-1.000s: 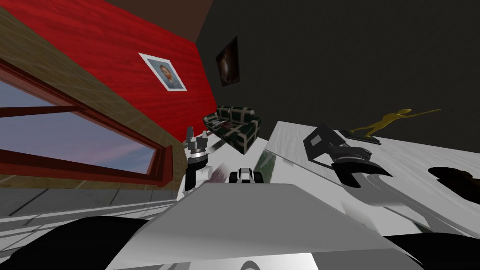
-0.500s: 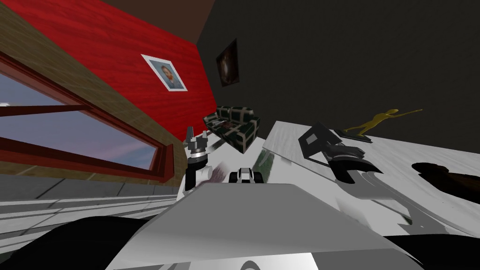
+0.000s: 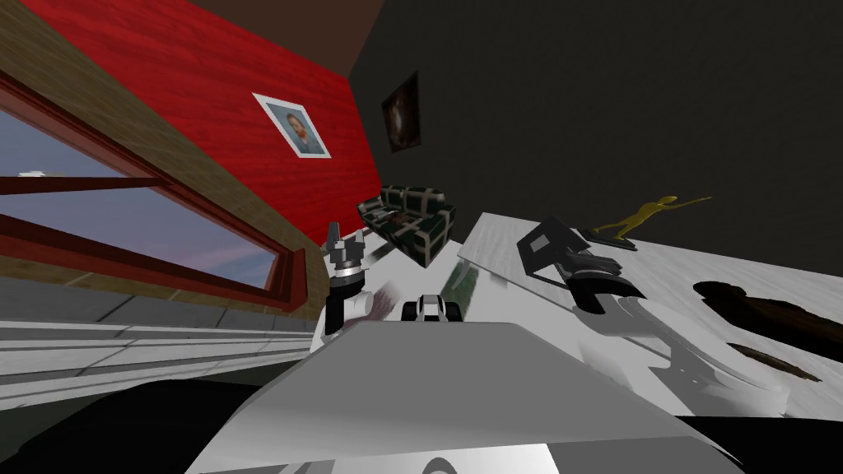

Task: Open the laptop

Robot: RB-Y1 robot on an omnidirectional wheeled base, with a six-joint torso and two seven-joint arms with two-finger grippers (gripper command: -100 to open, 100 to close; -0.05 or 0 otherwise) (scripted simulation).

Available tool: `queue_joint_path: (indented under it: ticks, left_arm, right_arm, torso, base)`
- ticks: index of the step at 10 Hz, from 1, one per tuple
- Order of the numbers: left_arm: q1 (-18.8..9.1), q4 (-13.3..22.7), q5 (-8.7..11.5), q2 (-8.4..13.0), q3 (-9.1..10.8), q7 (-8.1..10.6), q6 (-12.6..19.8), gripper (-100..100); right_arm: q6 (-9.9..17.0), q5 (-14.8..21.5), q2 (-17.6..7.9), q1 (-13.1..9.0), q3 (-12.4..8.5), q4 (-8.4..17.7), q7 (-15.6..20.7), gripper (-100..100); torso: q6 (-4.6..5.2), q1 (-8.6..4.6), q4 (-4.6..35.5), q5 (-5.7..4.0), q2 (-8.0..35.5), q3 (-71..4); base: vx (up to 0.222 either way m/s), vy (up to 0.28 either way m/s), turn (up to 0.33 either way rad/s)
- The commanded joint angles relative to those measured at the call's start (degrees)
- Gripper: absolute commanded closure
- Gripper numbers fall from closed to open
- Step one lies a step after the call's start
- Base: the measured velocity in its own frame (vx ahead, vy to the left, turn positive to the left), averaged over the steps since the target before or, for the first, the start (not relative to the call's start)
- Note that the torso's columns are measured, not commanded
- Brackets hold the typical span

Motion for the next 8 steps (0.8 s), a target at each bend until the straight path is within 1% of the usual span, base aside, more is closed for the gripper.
queue_joint_path:
  ticks: [1, 4, 5, 6, 7, 8]
  left_arm:
    - [0.0, 0.0, 0.0, 0.0, 0.00, 0.00, 0.0, 0]
    - [0.0, 0.0, 0.0, 0.0, 0.00, 0.00, 0.0, 0]
    - [0.0, 0.0, 0.0, 0.0, 0.00, 0.00, 0.0, 0]
    - [0.0, 0.0, 0.0, 0.0, 0.00, 0.00, 0.0, 0]
    - [0.0, 0.0, 0.0, 0.0, 0.00, 0.00, 0.0, 0]
    - [0.0, 0.0, 0.0, 0.0, 0.00, 0.00, 0.0, 0]
  right_arm:
    - [-2.6, 0.2, 3.9, -3.4, -0.3, 3.4, -1.7, 100]
    - [-6.2, 0.7, 8.5, -8.3, -0.4, 7.2, -3.8, 100]
    - [-5.9, 1.1, 7.5, -7.6, -1.2, 5.7, -3.5, 100]
    - [-8.6, 1.4, 9.6, -9.2, -1.9, 7.5, -4.0, 100]
    - [-10.3, 1.5, 11.4, -10.6, -2.5, 9.2, -4.3, 100]
    - [-10.9, 1.5, 11.5, -10.6, -2.5, 9.2, -4.3, 100]
  torso:
    - [-0.02, -0.04, 0.0, -0.04, 0.0, 0.0]
    - [-0.18, -0.09, -0.2, -0.36, -0.1, 0.0]
    - [-0.15, -0.03, -0.3, -0.42, -0.1, 0.0]
    - [-0.24, 0.24, -0.2, -0.12, -0.2, -0.1]
    - [-0.23, 0.37, -0.2, 0.03, -0.3, -0.2]
    - [-0.21, 0.28, -0.2, -0.03, -0.3, -0.1]
  base:
    - [-0.061, -0.062, -0.016]
    - [-0.085, -0.074, -0.005]
    - [-0.041, -0.029, 0.005]
    - [-0.008, -0.025, -0.089]
    - [0.002, -0.043, -0.179]
    - [0.008, -0.033, -0.069]
